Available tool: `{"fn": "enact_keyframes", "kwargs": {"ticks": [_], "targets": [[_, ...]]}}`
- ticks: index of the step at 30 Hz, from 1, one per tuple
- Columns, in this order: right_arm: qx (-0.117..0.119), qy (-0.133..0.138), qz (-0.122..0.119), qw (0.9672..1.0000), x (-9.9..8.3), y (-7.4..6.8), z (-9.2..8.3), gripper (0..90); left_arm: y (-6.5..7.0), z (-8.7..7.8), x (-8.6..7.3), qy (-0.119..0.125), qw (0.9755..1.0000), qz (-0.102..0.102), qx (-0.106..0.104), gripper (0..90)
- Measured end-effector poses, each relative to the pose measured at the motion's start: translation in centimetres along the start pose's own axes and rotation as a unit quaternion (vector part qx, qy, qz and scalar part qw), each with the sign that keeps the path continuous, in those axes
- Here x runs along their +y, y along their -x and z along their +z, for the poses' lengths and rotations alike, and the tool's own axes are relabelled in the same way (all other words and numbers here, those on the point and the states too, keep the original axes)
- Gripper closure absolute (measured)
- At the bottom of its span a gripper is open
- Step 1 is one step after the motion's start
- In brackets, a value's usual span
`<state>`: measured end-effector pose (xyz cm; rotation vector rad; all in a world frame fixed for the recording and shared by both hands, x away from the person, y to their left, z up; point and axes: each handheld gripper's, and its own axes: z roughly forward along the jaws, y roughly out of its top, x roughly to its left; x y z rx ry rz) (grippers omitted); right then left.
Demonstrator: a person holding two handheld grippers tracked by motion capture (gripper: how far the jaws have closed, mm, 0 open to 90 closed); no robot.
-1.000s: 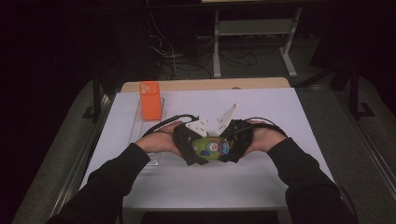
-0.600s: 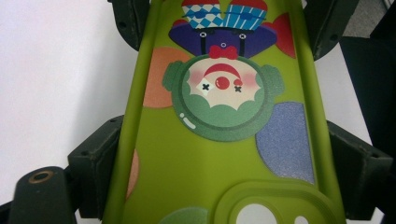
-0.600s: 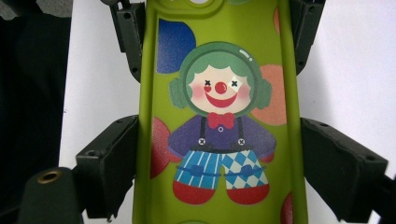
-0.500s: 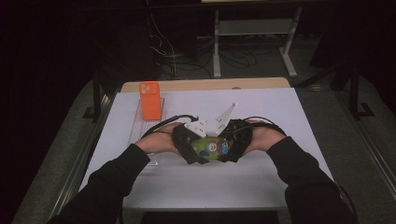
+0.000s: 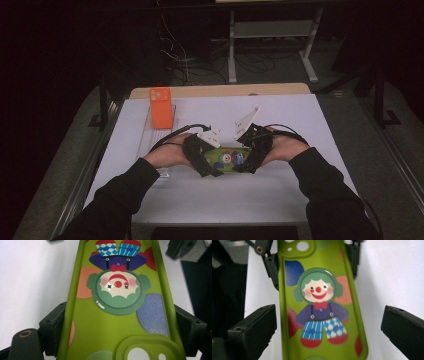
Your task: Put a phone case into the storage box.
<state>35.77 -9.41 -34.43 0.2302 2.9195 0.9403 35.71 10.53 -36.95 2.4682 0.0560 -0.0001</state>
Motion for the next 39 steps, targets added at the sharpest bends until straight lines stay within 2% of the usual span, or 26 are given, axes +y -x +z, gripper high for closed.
{"fn": "enact_keyframes", "kwargs": {"ticks": [5,6,7,8,11,12,15,17,22,24,25,26,30,31,33,34,35,36,38,39], "targets": [[-0.019,0.023,0.030,0.9991,-1.1,0.3,-0.6,0.0,0.3,-0.1,-0.3,0.007,0.9993,-0.028,0.022,15.5],[-0.025,0.028,0.032,0.9988,-1.3,0.4,-0.7,0.0,0.3,-0.1,-0.3,0.004,0.9989,-0.040,0.024,15.5],[-0.029,0.026,0.047,0.9981,-1.6,0.3,-0.8,0.0,0.4,0.0,-0.4,0.009,0.9983,-0.049,0.031,15.5],[-0.033,0.030,0.052,0.9976,-1.8,0.4,-0.9,0.0,0.4,0.0,-0.4,0.010,0.9979,-0.053,0.036,15.5],[-0.050,0.040,0.069,0.9955,-2.4,0.4,-1.1,0.0,0.4,0.0,-0.4,0.004,0.9954,-0.080,0.052,15.6],[-0.057,0.044,0.069,0.9950,-2.6,0.5,-1.2,0.0,0.5,0.0,-0.4,0.001,0.9948,-0.084,0.058,15.6],[-0.068,0.051,0.097,0.9917,-3.1,0.3,-1.2,0.0,0.7,-0.1,-0.3,-0.010,0.9923,-0.097,0.077,15.6],[-0.080,0.053,0.108,0.9895,-3.6,0.2,-1.1,0.0,0.8,-0.1,-0.4,-0.007,0.9892,-0.117,0.088,15.6],[-0.110,0.046,0.152,0.9811,-4.6,0.0,-0.9,0.0,0.9,-0.2,-0.7,-0.001,0.9823,-0.152,0.110,15.6],[-0.115,0.050,0.170,0.9775,-5.0,-0.2,-0.9,0.0,1.0,-0.2,-0.8,-0.002,0.9803,-0.158,0.118,15.6],[-0.110,0.057,0.187,0.9745,-5.1,-0.4,-0.8,0.0,1.1,-0.2,-0.9,0.000,0.9787,-0.165,0.121,15.6],[-0.114,0.058,0.189,0.9736,-5.3,-0.5,-0.8,0.0,1.0,-0.4,-1.0,-0.007,0.9789,-0.162,0.124,15.6],[-0.125,0.064,0.214,0.9666,-6.1,-0.7,-0.5,0.0,1.1,-0.5,-1.2,0.002,0.9744,-0.182,0.132,15.6],[-0.128,0.066,0.226,0.9635,-6.3,-0.9,-0.4,0.0,1.1,-0.5,-1.3,0.003,0.9731,-0.186,0.137,15.6],[-0.132,0.068,0.232,0.9613,-6.7,-1.1,-0.2,0.0,1.1,-0.5,-1.5,0.006,0.9704,-0.200,0.135,15.6],[-0.136,0.070,0.238,0.9592,-6.8,-1.3,0.0,0.0,1.2,-0.4,-1.6,0.014,0.9677,-0.211,0.138,15.6],[-0.139,0.069,0.244,0.9572,-7.0,-1.4,0.1,0.0,1.2,-0.4,-1.7,0.008,0.9676,-0.208,0.143,15.6],[-0.142,0.072,0.250,0.9550,-7.2,-1.6,0.3,0.0,1.1,-0.6,-1.8,-0.002,0.9692,-0.200,0.143,15.6],[-0.142,0.083,0.267,0.9497,-7.5,-2.1,0.6,0.0,1.1,-0.8,-2.1,0.002,0.9662,-0.213,0.146,15.6],[-0.146,0.086,0.267,0.9487,-7.6,-2.3,0.8,0.0,1.2,-0.8,-2.3,0.002,0.9652,-0.216,0.147,15.6]]}}
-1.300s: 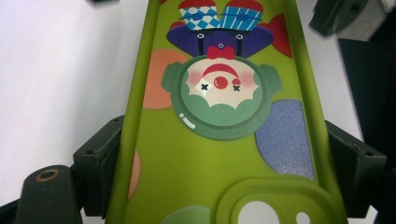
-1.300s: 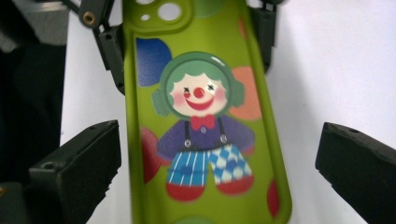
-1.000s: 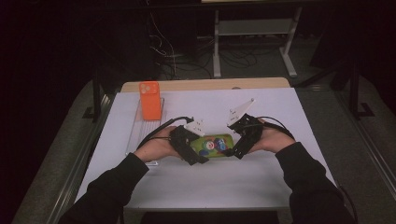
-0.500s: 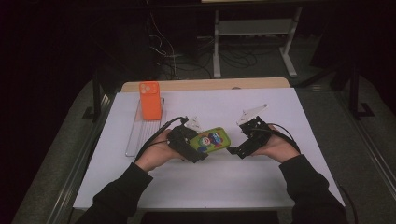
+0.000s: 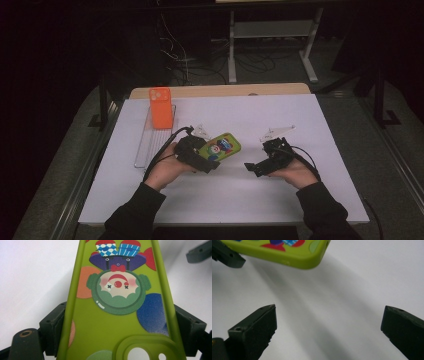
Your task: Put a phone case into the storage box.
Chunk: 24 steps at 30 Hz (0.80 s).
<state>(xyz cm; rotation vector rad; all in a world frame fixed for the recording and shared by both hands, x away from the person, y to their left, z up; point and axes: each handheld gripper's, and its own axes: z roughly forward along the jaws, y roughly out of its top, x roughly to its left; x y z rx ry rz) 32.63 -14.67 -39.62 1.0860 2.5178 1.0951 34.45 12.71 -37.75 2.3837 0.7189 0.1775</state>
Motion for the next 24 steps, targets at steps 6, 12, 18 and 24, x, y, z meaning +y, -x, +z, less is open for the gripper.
{"fn": "enact_keyframes", "kwargs": {"ticks": [6,12,18,24], "targets": [[-0.009,0.016,0.026,0.9995,-1.5,-1.0,0.6,0.0,0.1,0.5,-0.6,-0.006,1.0000,-0.002,-0.005,15.6],[-0.022,0.025,0.028,0.9990,-2.2,-1.4,1.0,0.0,0.2,0.8,-0.8,-0.012,0.9999,0.002,-0.008,15.6],[-0.034,0.035,0.014,0.9987,-2.1,-1.1,0.9,0.0,0.4,0.8,-0.6,-0.013,0.9998,0.004,-0.012,15.6],[-0.049,0.041,-0.015,0.9978,-2.1,-1.1,0.9,0.0,0.5,0.8,-0.6,-0.010,0.9997,0.002,-0.021,15.6]]}}
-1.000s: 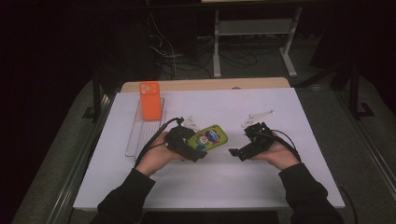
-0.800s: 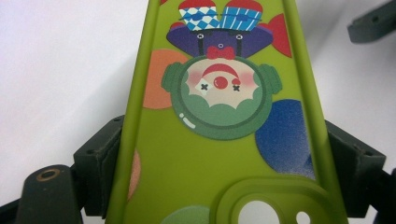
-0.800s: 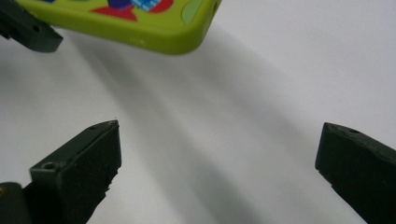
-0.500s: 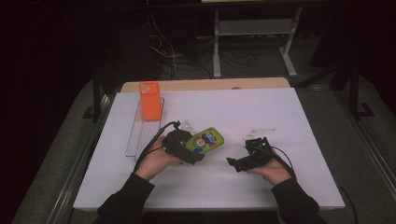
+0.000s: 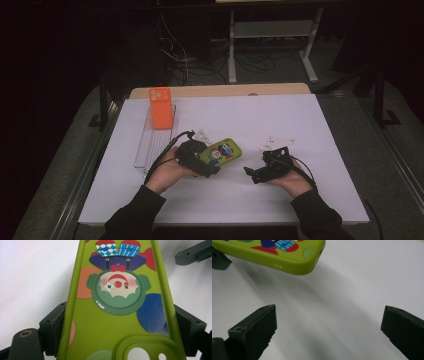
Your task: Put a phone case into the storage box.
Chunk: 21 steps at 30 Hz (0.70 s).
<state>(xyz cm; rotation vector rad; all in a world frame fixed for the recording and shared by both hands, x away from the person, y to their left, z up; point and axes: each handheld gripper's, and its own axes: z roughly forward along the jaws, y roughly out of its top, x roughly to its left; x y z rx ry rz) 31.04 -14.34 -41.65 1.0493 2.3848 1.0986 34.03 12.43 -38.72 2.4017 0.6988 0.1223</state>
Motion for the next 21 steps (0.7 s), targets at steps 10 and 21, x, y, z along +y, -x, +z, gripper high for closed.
{"fn": "enact_keyframes", "kwargs": {"ticks": [10,21], "targets": [[-0.039,0.006,-0.085,0.9956,0.1,-0.8,0.0,0.0,0.0,-0.2,0.0,0.004,1.0000,0.000,-0.004,15.6],[-0.079,0.018,-0.180,0.9804,0.0,-1.9,-0.1,0.0,0.1,0.0,0.0,0.002,1.0000,0.006,-0.007,15.6]]}}
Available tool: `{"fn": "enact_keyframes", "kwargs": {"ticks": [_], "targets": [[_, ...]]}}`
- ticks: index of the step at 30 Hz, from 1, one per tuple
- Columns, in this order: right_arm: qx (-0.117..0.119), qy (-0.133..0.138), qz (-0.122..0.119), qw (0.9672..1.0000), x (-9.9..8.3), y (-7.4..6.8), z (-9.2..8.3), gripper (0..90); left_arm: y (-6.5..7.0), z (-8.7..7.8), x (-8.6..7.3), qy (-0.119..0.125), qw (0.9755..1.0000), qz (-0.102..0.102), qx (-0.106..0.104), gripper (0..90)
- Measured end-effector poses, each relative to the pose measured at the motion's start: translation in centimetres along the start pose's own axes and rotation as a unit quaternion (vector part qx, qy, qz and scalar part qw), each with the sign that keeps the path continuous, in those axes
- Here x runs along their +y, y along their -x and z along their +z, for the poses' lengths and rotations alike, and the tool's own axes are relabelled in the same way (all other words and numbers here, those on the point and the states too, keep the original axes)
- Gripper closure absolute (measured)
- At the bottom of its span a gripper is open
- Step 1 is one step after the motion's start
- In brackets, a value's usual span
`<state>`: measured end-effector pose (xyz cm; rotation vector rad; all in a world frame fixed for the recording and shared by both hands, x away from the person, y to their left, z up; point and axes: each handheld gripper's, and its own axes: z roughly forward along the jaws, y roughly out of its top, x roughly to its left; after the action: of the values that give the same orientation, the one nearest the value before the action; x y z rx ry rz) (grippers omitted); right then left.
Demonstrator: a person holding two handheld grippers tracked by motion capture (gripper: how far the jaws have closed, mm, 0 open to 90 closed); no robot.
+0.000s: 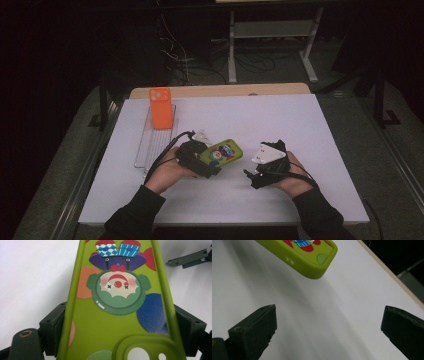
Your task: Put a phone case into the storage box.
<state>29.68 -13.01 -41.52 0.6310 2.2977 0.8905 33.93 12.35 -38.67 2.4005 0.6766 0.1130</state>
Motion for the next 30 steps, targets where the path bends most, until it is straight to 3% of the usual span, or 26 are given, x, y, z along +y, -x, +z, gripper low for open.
{"fn": "enact_keyframes", "kwargs": {"ticks": [7,10,11,15,16,20,23,27,30], "targets": [[-0.027,-0.002,-0.062,0.9977,0.2,-0.9,0.1,0.0,0.0,0.1,0.0,-0.001,1.0000,0.001,-0.002,15.6],[-0.039,-0.004,-0.092,0.9950,0.3,-1.3,0.1,0.0,0.0,0.0,0.0,-0.006,1.0000,0.006,-0.004,15.6],[-0.045,-0.005,-0.107,0.9932,0.3,-1.4,0.2,0.0,0.2,0.2,0.0,0.008,0.9999,-0.011,-0.004,15.6],[-0.062,-0.003,-0.136,0.9888,0.4,-2.1,0.2,0.0,0.3,0.3,0.0,0.010,0.9998,-0.015,-0.007,15.6],[-0.064,-0.007,-0.161,0.9849,0.5,-2.1,0.1,0.0,0.3,0.3,0.0,0.010,0.9998,-0.014,-0.007,15.6],[-0.082,-0.007,-0.195,0.9773,0.6,-2.7,0.2,0.0,0.3,0.3,0.0,0.007,0.9998,-0.014,-0.009,15.6],[-0.096,-0.003,-0.228,0.9690,0.7,-2.9,0.3,0.0,0.4,0.3,0.0,0.009,0.9997,-0.020,-0.009,15.6],[-0.120,0.007,-0.248,0.9613,0.8,-3.6,0.3,0.0,0.3,0.3,0.0,0.005,0.9998,-0.016,-0.008,15.6],[-0.138,0.006,-0.274,0.9516,0.9,-4.0,0.3,0.0,0.4,0.4,-0.1,0.006,0.9998,-0.019,-0.008,15.6]]}}
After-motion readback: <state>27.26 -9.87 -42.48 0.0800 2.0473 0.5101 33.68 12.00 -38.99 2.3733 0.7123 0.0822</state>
